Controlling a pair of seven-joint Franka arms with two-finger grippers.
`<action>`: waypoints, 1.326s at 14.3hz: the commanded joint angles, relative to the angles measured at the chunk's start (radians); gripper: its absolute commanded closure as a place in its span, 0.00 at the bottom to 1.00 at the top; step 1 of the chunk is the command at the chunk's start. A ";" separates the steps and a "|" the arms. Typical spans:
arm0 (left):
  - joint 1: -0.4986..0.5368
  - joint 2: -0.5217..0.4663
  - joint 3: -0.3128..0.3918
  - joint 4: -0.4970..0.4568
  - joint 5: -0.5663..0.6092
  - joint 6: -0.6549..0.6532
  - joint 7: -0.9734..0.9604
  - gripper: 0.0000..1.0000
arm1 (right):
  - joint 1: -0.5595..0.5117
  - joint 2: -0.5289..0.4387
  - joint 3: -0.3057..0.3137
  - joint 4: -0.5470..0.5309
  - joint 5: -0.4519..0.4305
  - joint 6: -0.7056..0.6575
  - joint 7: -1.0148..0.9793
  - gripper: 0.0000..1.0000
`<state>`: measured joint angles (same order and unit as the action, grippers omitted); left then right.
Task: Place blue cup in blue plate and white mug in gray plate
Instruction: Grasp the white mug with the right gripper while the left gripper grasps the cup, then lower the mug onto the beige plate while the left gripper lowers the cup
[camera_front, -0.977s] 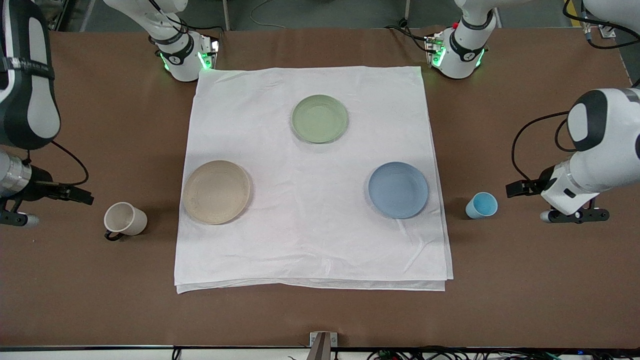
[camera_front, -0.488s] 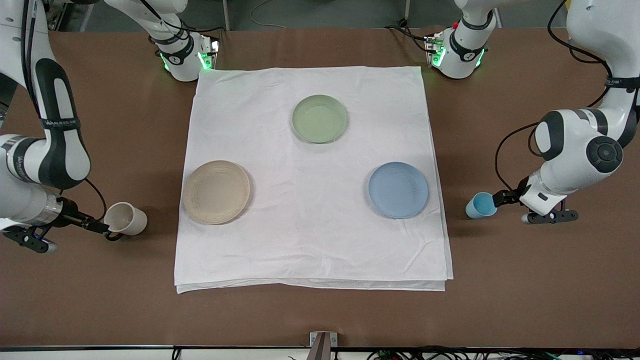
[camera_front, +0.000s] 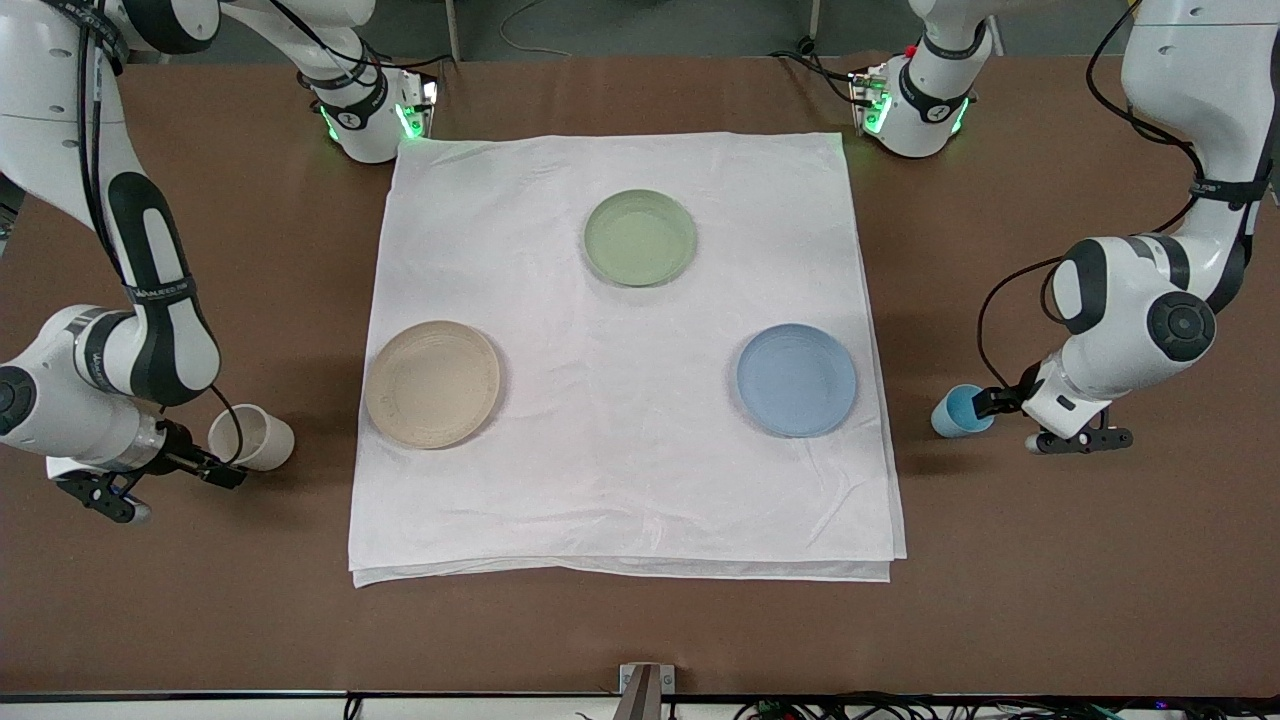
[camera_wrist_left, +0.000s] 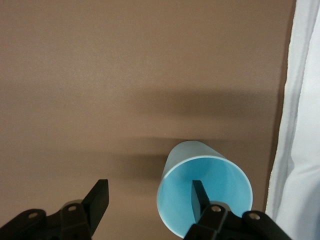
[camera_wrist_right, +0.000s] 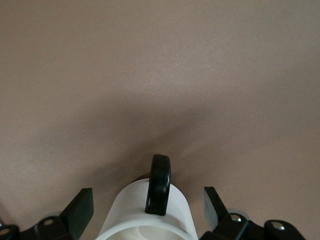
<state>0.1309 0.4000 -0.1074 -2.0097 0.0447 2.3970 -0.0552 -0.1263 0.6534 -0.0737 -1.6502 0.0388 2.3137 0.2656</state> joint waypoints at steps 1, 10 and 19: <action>-0.001 0.002 -0.005 -0.024 -0.009 0.010 -0.005 0.37 | -0.006 0.026 0.008 0.026 0.021 0.000 0.001 0.14; -0.013 0.010 -0.032 -0.027 -0.009 0.008 -0.005 1.00 | -0.006 0.009 0.009 0.039 0.026 -0.065 -0.059 1.00; -0.008 -0.104 -0.205 0.020 -0.014 -0.054 -0.233 1.00 | 0.248 -0.282 0.023 -0.260 0.127 -0.107 0.136 1.00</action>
<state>0.1222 0.3274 -0.2665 -1.9932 0.0446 2.3893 -0.2219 0.0337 0.4794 -0.0427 -1.7146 0.1426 2.0909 0.3173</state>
